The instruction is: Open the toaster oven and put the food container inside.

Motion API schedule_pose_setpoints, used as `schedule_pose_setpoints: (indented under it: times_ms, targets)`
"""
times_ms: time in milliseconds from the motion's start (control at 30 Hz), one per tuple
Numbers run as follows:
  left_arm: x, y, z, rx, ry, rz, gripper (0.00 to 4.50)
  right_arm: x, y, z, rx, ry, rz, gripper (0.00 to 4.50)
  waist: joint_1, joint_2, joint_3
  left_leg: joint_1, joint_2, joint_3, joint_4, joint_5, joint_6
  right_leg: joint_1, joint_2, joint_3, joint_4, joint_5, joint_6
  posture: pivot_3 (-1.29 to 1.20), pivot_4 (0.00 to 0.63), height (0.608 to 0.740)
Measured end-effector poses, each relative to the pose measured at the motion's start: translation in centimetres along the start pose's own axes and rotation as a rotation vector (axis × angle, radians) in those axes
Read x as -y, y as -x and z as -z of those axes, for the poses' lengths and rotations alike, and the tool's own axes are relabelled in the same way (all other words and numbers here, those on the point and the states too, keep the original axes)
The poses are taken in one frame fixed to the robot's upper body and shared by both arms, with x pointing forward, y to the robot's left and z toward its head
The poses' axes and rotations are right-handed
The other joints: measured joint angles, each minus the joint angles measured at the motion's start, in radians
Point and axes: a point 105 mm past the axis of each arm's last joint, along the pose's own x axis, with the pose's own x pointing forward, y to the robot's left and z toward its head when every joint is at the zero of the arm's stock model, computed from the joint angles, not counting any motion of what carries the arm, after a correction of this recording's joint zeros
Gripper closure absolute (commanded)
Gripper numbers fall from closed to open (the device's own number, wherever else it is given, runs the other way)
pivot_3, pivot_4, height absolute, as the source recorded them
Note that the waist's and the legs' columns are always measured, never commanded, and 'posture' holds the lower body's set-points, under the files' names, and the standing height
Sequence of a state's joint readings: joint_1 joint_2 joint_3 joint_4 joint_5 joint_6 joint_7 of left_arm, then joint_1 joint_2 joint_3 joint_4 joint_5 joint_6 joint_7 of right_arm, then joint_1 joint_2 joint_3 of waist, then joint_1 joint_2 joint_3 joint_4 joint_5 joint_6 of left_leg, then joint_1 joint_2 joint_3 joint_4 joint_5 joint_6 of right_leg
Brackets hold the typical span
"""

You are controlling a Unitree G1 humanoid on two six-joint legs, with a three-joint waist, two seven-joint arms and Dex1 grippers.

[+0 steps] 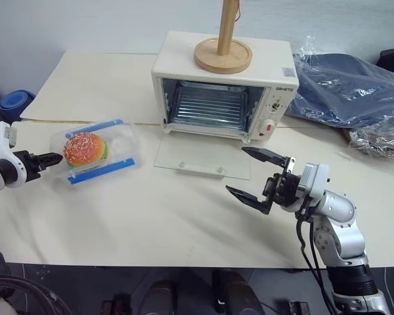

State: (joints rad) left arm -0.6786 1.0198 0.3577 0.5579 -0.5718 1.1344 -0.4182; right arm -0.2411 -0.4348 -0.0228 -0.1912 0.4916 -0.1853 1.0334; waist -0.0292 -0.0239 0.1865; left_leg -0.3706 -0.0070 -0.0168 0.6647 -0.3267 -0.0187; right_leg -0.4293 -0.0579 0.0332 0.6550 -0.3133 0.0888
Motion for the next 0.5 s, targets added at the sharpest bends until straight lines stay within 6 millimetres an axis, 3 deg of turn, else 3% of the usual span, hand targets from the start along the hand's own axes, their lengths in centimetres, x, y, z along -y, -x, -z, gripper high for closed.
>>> schedule_pose_setpoints:
  times_ms: [167, 367, 500]
  targets:
    - [0.2, 0.0, -0.6, 0.007, -0.010, -0.007, 4.37, 0.2, -0.1, 0.0, -0.006, 0.008, 0.014, 0.00, 0.001, 0.000, 0.000, 0.000, 0.000, 0.000, 0.000, 0.000, 0.000, 0.000, 0.000, 0.000, 0.000, 0.000, 0.000, 0.00, 0.150, 0.740]
    - [1.0, 0.7, -1.5, 0.009, -0.039, 0.017, 4.50, 0.2, -0.1, 0.2, -0.014, 0.008, 0.019, 0.00, 0.001, -0.001, 0.000, -0.001, 0.000, -0.001, 0.000, 0.000, 0.000, 0.000, 0.000, 0.000, 0.000, 0.000, 0.000, 0.00, 0.150, 0.740]
    - [3.8, 2.3, -3.4, 0.042, -0.136, 0.084, 4.50, 0.1, 0.1, 0.4, -0.026, 0.005, 0.026, 0.00, 0.002, -0.002, 0.000, -0.002, 0.000, -0.001, 0.000, 0.000, 0.000, 0.000, 0.000, 0.000, 0.000, 0.000, 0.000, 0.00, 0.150, 0.740]
